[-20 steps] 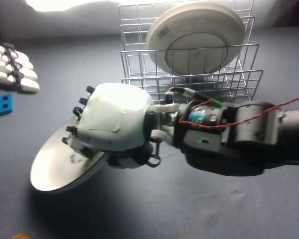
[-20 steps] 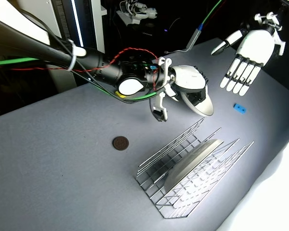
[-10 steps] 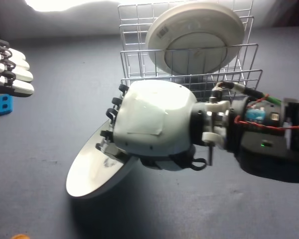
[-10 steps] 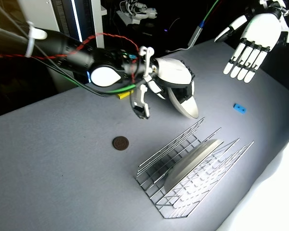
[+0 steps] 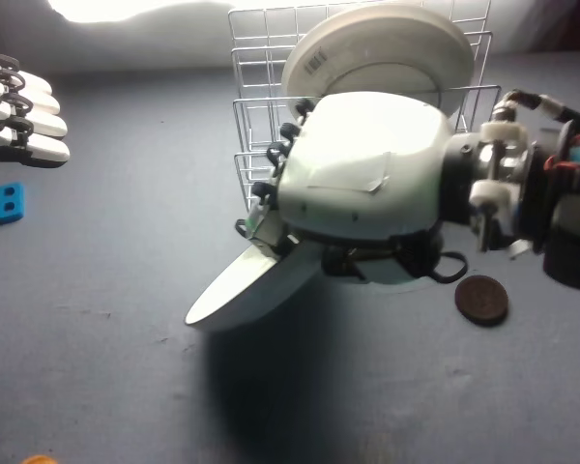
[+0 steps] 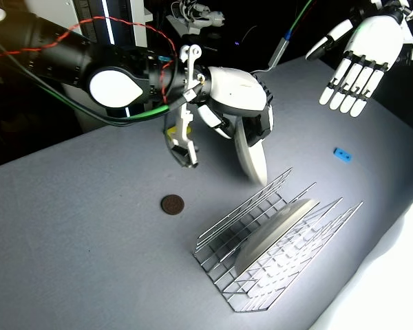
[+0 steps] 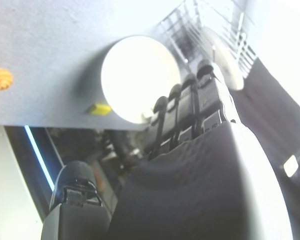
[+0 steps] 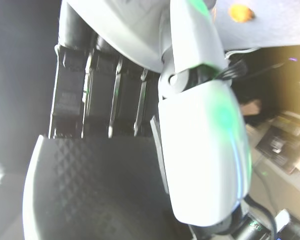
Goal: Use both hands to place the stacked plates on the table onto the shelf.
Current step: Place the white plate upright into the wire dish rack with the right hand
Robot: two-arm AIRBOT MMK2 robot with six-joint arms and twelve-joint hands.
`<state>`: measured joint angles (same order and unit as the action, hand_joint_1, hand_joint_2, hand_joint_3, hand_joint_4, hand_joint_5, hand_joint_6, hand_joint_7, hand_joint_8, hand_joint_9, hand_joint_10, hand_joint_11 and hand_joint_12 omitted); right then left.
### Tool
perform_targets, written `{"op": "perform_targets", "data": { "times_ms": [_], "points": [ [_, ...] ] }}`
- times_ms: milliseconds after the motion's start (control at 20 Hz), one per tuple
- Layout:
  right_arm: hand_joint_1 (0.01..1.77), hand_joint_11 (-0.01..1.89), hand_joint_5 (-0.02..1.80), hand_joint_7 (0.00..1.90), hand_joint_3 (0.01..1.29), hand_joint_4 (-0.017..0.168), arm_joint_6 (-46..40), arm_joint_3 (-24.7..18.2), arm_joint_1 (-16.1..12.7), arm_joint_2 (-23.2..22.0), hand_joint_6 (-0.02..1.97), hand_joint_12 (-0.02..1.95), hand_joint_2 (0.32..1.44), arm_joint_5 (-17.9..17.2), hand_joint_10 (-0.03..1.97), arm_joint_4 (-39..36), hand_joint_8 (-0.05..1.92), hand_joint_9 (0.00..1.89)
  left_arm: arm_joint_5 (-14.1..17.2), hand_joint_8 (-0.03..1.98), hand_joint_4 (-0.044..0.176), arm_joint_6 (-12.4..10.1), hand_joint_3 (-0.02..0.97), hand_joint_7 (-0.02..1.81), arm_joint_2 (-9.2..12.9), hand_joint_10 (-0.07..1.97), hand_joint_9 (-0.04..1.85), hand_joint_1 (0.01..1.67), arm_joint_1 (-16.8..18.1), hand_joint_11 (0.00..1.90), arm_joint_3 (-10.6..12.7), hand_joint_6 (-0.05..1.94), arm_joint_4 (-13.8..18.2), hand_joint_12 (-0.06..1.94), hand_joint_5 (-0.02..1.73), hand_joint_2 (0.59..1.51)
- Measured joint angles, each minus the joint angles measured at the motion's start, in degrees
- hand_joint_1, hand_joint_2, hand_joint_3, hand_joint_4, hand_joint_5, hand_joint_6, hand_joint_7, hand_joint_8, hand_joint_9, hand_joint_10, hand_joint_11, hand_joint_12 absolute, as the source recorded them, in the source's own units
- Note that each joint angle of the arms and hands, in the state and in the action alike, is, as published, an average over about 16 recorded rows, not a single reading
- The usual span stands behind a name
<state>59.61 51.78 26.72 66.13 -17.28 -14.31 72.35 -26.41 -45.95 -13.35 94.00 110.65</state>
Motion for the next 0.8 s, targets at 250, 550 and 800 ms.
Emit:
{"op": "perform_targets", "data": {
  "times_ms": [250,550,800],
  "points": [
    [1.32,0.95,0.95,1.13,0.01,-0.002,-4.58,-0.88,-2.47,-3.1,0.95,1.12,0.98,2.67,0.62,-0.03,0.69,1.16,-0.29,-0.01,0.007,0.47,0.017,0.02,-0.01,-0.06,0.02,0.02,0.15,0.02,-0.36,0.02,0.16,0.0,0.02,1.116],
    [1.29,0.96,0.95,1.14,0.01,-0.003,-9.38,-1.28,-5.46,-5.25,0.95,1.11,0.98,5.48,0.49,-0.14,0.69,1.18,-0.55,-0.01,0.007,0.92,0.017,0.02,-0.03,-0.06,0.02,0.02,0.11,0.02,-0.73,0.02,0.55,0.0,0.02,1.115],
    [1.28,0.96,0.94,1.12,0.01,-0.005,-13.72,-1.42,-8.76,-6.47,0.95,1.11,0.99,7.92,0.62,-0.16,0.7,1.15,-0.59,-0.01,0.007,1.07,0.016,0.02,-0.03,-0.06,0.02,0.02,-0.01,0.02,-0.9,0.02,0.89,0.0,0.02,1.113]
  ]
}}
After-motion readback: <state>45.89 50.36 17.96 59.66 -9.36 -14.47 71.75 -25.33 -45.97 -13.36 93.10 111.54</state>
